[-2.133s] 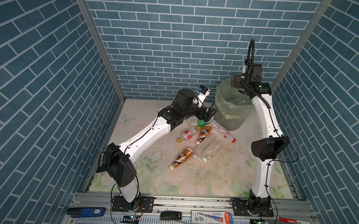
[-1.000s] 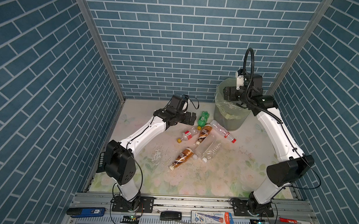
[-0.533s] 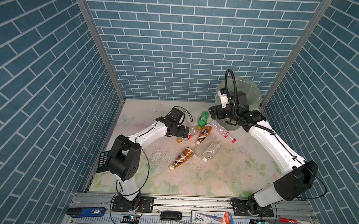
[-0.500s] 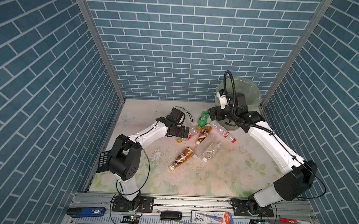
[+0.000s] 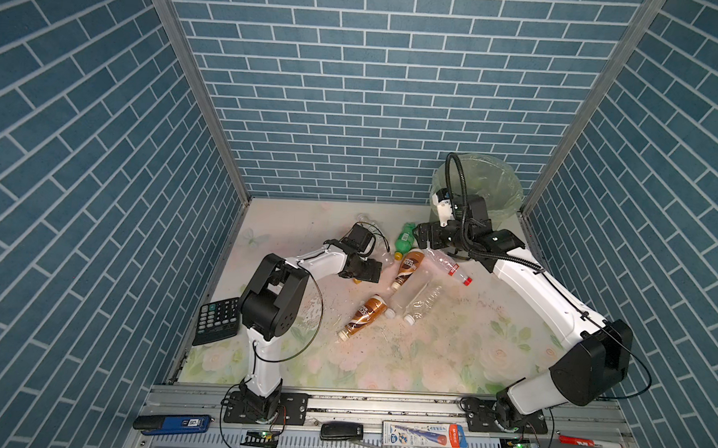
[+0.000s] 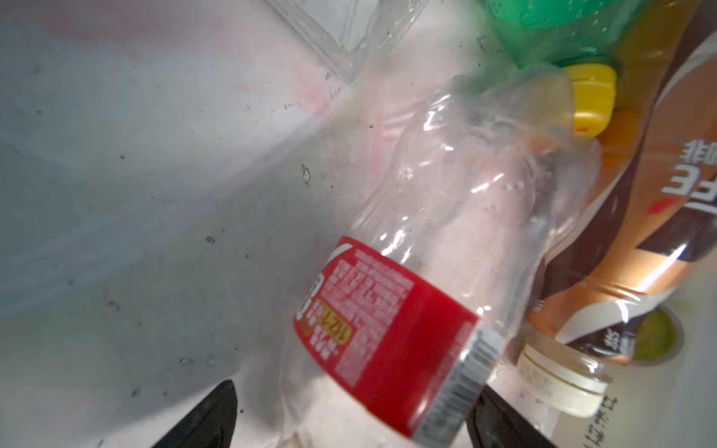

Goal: Throw the plastic bottles in the bin
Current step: 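Swing the right gripper back while the left gripper lowers to the red-labelled bottle, then grasp the clear red-labelled bottle with the left gripper and lift it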

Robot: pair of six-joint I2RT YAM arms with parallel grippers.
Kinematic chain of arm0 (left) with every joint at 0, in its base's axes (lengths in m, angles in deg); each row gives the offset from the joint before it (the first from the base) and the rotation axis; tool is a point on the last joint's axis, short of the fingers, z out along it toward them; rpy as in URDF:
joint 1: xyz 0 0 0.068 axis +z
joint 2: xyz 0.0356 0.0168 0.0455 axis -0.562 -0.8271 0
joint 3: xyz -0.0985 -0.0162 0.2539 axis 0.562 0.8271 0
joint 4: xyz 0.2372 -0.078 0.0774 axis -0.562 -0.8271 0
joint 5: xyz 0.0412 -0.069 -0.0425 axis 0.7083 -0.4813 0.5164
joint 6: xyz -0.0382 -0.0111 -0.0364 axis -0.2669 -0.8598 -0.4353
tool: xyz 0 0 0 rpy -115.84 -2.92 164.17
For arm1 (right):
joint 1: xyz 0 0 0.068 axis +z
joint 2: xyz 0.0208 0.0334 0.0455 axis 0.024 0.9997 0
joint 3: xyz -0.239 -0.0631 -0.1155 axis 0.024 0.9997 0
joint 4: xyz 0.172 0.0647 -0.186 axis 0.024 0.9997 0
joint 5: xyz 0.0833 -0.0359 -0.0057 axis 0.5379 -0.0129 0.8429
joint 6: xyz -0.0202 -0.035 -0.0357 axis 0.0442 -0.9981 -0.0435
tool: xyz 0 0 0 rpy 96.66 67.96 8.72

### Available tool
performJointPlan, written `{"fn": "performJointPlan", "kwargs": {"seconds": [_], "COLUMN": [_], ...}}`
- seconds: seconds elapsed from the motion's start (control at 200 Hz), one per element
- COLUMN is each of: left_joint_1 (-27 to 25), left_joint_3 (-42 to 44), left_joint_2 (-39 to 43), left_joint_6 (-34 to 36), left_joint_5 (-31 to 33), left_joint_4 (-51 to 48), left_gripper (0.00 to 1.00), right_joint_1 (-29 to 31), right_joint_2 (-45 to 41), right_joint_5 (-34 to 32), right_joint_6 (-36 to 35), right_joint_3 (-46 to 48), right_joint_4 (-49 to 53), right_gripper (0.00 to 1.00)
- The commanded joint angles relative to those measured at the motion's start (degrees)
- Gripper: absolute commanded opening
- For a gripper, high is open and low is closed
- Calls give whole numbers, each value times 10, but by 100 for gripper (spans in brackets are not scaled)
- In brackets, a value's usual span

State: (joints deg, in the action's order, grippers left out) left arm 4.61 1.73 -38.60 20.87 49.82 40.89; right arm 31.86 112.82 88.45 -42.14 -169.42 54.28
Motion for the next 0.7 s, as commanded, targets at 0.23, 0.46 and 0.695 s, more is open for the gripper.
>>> {"fn": "performJointPlan", "kwargs": {"seconds": [0.23,0.46,0.695], "left_joint_1": [-8,-12,-18], "left_joint_3": [-14,-6,-3], "left_joint_2": [-16,-26,-40], "left_joint_6": [9,13,12], "left_joint_5": [-17,-13,-20], "left_joint_4": [24,27,34], "left_gripper": [82,76,70], "right_joint_1": [-3,-4,-8], "right_joint_2": [-22,-24,-16], "right_joint_5": [8,7,17], "right_joint_6": [17,21,24], "right_joint_3": [18,26,26], "right_joint_4": [-23,-31,-27], "right_gripper": [99,99,99]}}
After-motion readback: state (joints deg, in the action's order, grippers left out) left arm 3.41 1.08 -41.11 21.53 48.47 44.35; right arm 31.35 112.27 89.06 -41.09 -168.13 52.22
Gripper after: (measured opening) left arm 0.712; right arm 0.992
